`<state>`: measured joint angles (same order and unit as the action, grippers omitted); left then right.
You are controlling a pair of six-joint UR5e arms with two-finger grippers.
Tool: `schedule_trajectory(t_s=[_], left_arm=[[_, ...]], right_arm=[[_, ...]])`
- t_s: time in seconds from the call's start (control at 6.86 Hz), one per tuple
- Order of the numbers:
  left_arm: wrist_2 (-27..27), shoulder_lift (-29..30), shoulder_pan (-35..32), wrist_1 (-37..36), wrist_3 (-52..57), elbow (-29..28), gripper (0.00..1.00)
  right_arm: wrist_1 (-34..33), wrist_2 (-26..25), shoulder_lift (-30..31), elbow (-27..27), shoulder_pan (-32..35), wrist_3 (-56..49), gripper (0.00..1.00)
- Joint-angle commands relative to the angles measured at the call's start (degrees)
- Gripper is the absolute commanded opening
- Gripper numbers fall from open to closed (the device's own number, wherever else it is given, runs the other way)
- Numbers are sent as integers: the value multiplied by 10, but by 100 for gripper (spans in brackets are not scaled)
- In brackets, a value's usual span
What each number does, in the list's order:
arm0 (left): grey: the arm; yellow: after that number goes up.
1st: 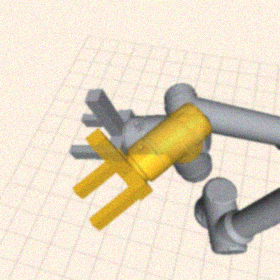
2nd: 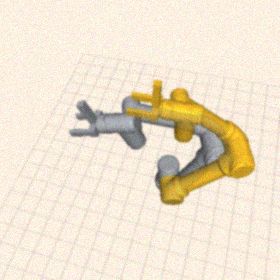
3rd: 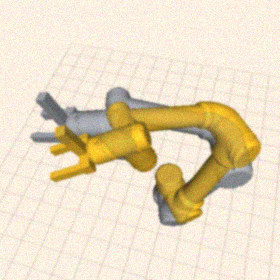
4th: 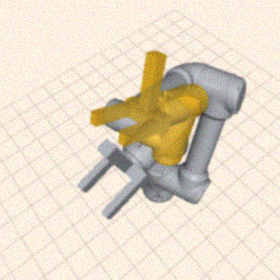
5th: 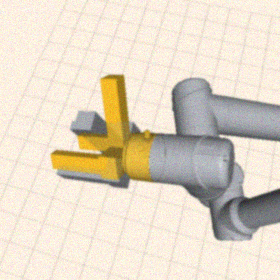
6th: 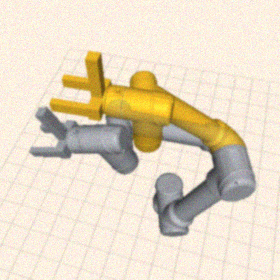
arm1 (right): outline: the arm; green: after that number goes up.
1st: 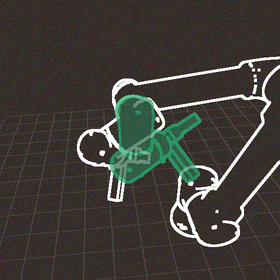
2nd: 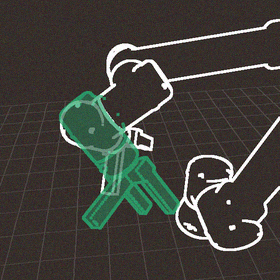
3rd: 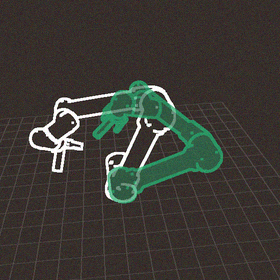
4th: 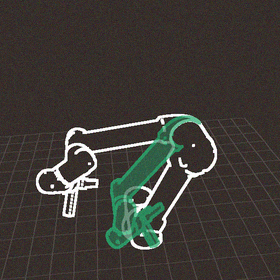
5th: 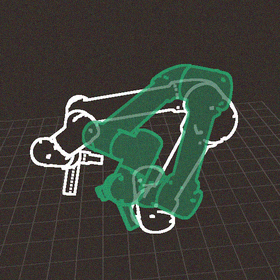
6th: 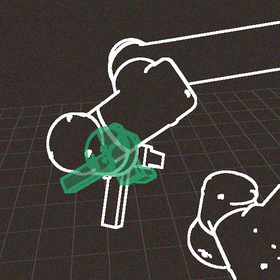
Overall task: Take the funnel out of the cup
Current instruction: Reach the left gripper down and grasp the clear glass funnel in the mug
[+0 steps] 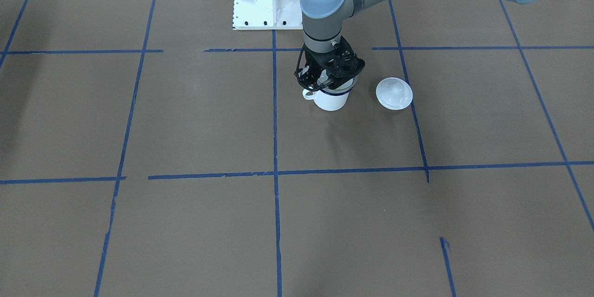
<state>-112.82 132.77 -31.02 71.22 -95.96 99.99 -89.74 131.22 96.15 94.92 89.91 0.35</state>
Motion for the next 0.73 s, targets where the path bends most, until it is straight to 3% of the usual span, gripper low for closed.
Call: schedule_trajectory(t_s=[0.0,0.58], left_arm=[[0,-1,2,0,0,0,3],[1,6,1,-23,-1,27,0]], right_arm=[[0,0,0,0,0,0,100],[0,0,0,0,0,0,100]])
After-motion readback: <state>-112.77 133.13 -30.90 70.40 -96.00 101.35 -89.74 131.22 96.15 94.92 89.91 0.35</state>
